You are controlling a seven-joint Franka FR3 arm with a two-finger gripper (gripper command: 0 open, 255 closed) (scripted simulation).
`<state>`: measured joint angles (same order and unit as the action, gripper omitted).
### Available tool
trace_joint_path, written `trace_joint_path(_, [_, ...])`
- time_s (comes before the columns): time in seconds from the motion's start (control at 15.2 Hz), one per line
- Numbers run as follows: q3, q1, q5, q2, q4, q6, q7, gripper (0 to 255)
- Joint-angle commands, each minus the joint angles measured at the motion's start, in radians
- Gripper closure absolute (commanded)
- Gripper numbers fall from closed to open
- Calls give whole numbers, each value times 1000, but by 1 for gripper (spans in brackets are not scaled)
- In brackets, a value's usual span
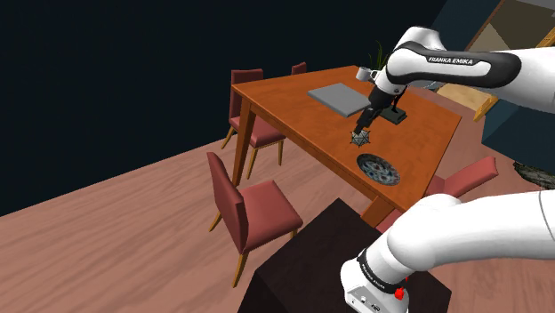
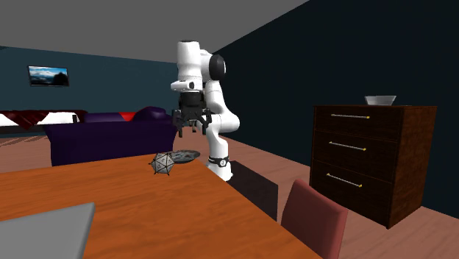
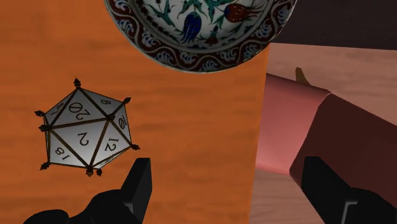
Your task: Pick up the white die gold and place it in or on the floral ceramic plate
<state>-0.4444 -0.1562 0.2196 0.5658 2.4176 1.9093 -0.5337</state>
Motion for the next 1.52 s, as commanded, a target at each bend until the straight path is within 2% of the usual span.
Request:
trace_joint_path(0.0, [-50, -1, 2, -50, -22, 28, -54, 0])
trace_joint_path(0.46, [-224, 18, -56, -265, -140, 109, -260, 0])
trace_joint_path(0.99, [-247, 24, -73, -311, -72, 218, -277, 0])
trace_joint_path(1.45, [-248, 24, -73, -311, -72, 218, -277, 0])
